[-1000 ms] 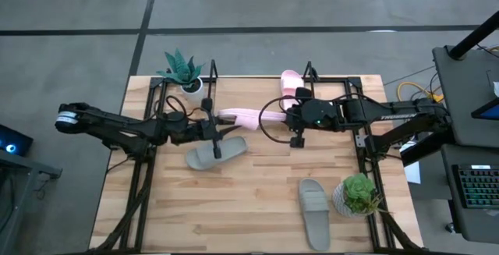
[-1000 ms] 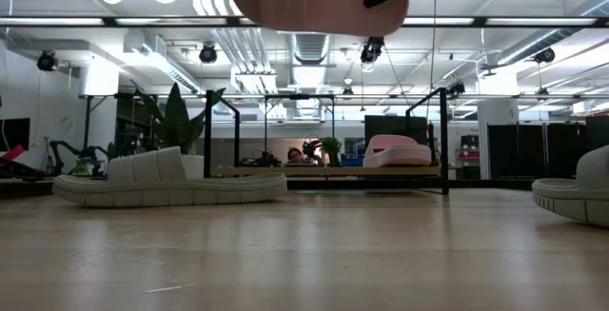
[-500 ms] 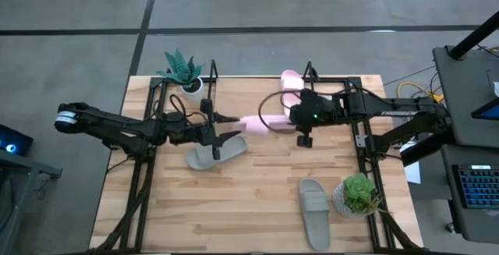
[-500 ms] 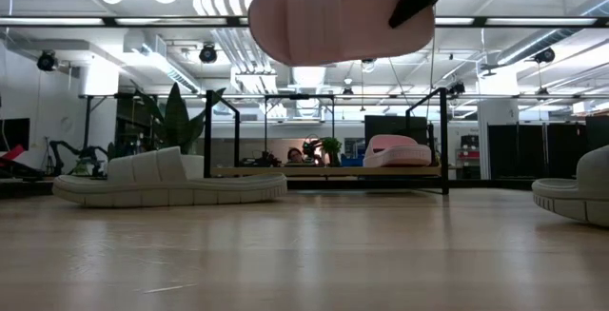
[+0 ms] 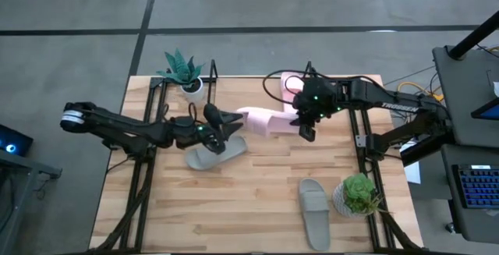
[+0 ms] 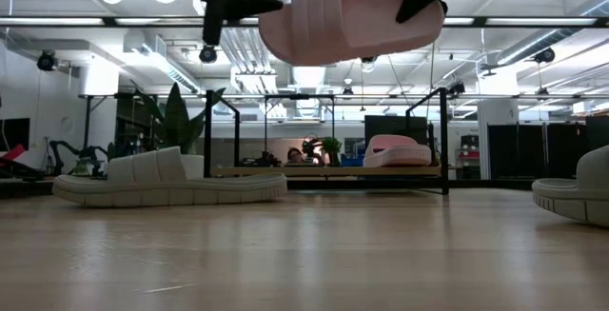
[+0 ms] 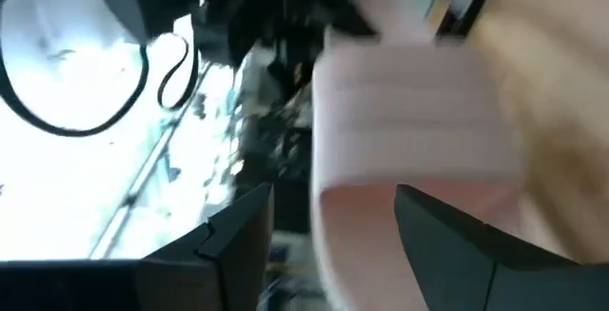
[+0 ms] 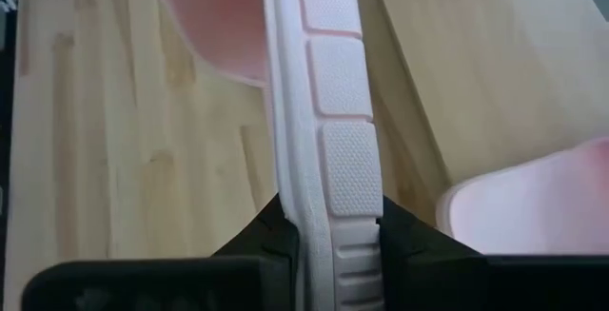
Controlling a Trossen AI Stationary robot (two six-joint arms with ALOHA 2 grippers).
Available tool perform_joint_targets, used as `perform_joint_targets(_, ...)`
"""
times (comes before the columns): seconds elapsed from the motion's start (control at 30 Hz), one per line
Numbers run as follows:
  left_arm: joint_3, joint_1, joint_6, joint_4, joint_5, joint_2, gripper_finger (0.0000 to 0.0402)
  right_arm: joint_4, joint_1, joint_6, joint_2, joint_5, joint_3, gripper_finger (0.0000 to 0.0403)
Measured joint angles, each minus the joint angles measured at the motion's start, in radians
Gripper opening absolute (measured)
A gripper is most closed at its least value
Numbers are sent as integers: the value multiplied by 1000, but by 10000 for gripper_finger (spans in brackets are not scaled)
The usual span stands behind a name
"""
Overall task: Pick and place slides into the shelf
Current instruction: Put the pink slide on the shelf
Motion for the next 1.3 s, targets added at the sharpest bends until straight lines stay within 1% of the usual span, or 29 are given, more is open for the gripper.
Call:
perform_joint_targets(0.1, 0, -1, 78, 63, -35, 28, 196, 2, 0, 7, 0, -4, 0, 56)
perform_joint_targets(0.23, 0, -2, 211, 119, -39, 80, 184, 3, 0, 8, 0, -3, 3, 56)
perform_joint_targets(0.37, 0, -2, 307, 220, -50, 134, 176, 2, 0, 11, 0, -5, 3, 56)
perform_joint_targets(0.47, 0, -2, 362, 317, -50, 183, 175, 3, 0, 10, 0, -41, 3, 56)
perform_joint_targets(0.6, 0, -3, 452, 424, -56, 238, 175, 1, 0, 10, 0, -43, 3, 56)
perform_joint_targets(0.77, 1, -2, 493, 513, -57, 292, 170, -1, 0, 9, 0, -45, 3, 55)
perform_joint_targets(0.83, 9, -2, 491, 511, -58, 302, 155, -4, 0, 9, 1, -45, 3, 55)
perform_joint_targets(0.9, 16, -2, 496, 510, -63, 310, 129, -4, 0, 9, 1, -44, 2, 55)
perform_joint_targets(1.1, 28, -3, 500, 514, -63, 295, 20, 10, 0, 15, 2, -51, 2, 55)
perform_joint_targets(1.13, 32, -3, 480, 514, -68, 294, 11, 12, 0, 13, 2, -51, 3, 55)
perform_joint_targets(1.23, 41, -3, 411, 509, -99, 287, 6, 26, 0, -2, 2, -47, 2, 55)
perform_joint_targets(1.3, 45, -3, 386, 514, -125, 283, 3, 50, 0, -13, 2, -42, 2, 65)
